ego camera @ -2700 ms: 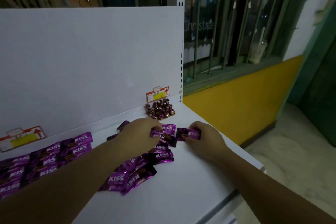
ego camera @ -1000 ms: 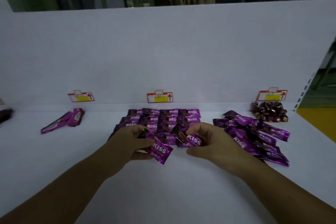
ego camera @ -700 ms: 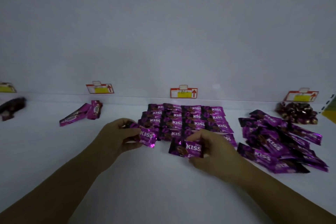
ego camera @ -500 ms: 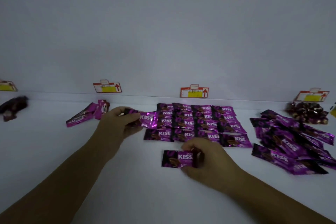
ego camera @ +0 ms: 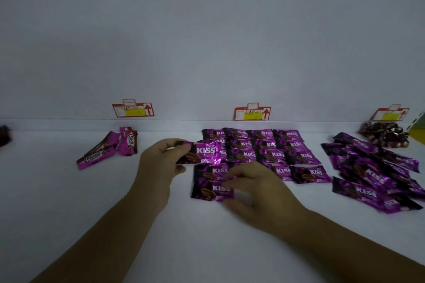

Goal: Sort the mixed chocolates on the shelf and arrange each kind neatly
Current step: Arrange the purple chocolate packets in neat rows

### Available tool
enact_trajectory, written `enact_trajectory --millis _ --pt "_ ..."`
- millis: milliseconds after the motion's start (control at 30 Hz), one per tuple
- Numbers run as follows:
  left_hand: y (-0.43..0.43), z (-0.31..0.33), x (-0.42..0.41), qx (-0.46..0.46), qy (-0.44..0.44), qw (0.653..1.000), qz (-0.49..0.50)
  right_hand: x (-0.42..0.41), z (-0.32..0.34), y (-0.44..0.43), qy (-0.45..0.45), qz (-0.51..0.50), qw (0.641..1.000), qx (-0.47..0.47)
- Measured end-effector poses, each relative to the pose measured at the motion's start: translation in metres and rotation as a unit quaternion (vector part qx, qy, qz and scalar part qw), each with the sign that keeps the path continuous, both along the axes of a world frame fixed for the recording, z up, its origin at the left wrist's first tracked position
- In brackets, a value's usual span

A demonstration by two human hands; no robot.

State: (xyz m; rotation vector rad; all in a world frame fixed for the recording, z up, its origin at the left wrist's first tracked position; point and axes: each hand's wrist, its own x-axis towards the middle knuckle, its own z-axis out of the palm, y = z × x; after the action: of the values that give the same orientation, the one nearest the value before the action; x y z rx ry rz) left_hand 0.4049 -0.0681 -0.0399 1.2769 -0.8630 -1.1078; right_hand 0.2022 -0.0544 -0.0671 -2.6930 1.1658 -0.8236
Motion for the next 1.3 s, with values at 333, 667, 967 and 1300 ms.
enact_trajectory --millis 333,667,967,1300 --pt "0.011 0.007 -0.013 0.016 -0.004 0.992 -0.125 0.01 0.032 -0.013 -0.018 -0.004 0.998 -0.055" --pt "0.023 -0.01 -0.013 -0.216 -0.456 0.847 -0.168 -0.035 0.016 -0.019 -0.094 -0.066 0.993 -0.01" --pt "0.02 -0.023 -0.016 -0.217 -0.549 0.774 -0.227 -0.047 -0.013 -0.011 -0.079 -0.055 0.993 -0.069" --pt "0.02 -0.026 -0.021 -0.199 -0.548 0.782 -0.22 -0.047 -0.015 -0.012 -0.033 -0.031 0.999 -0.029"
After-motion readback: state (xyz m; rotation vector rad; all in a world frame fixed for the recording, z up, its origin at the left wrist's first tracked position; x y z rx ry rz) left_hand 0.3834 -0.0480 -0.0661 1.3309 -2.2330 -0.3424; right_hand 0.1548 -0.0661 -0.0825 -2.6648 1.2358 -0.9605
